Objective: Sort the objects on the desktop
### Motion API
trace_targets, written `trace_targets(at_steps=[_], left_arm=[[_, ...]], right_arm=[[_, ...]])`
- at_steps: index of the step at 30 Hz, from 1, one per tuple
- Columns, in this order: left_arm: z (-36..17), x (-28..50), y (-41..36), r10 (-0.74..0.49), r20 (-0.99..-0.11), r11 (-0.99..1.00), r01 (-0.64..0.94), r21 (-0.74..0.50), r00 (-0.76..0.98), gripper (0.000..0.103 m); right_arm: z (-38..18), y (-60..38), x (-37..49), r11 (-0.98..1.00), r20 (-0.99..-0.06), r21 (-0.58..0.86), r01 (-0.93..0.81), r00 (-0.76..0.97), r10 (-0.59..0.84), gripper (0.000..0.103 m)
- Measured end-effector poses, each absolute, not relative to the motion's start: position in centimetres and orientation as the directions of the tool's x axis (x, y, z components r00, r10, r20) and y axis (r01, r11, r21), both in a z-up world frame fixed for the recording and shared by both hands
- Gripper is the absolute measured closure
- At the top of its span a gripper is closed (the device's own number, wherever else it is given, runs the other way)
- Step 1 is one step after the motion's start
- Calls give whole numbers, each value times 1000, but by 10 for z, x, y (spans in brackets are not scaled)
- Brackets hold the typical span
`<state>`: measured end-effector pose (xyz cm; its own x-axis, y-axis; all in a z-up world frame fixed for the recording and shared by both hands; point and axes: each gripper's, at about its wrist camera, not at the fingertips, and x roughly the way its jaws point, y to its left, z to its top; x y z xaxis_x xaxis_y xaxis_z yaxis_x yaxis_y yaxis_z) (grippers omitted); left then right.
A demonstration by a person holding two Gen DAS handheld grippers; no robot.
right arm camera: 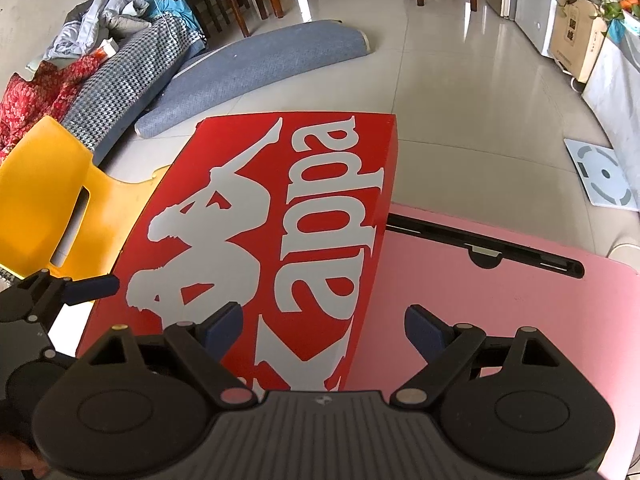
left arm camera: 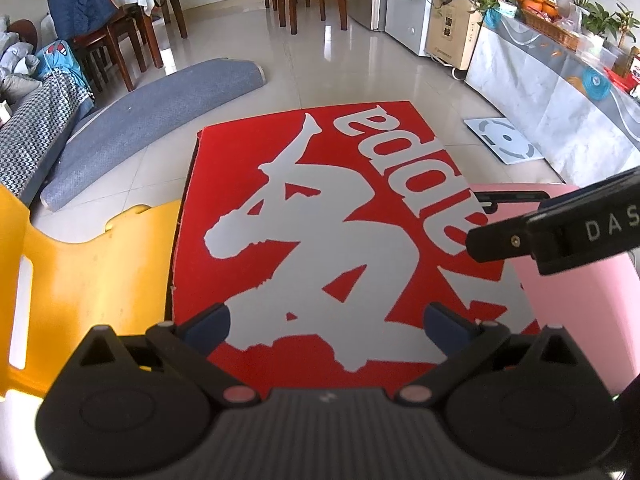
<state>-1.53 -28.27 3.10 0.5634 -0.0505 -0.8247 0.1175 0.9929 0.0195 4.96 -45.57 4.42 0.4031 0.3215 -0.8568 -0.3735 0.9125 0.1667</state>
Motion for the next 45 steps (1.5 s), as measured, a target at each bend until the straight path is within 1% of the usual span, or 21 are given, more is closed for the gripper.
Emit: trace_targets(at_steps=[13, 45], left_arm=[[35, -21, -279, -30, -807, 994, 100, 36, 590, 0], [30, -28, -270, 24, -810, 998, 33, 53, 585, 0]], right_arm=[[45, -454, 48, 912, -855, 164, -375, 407, 321, 15], [45, -468, 45, 923, -858, 165, -348, 411, 308, 15]])
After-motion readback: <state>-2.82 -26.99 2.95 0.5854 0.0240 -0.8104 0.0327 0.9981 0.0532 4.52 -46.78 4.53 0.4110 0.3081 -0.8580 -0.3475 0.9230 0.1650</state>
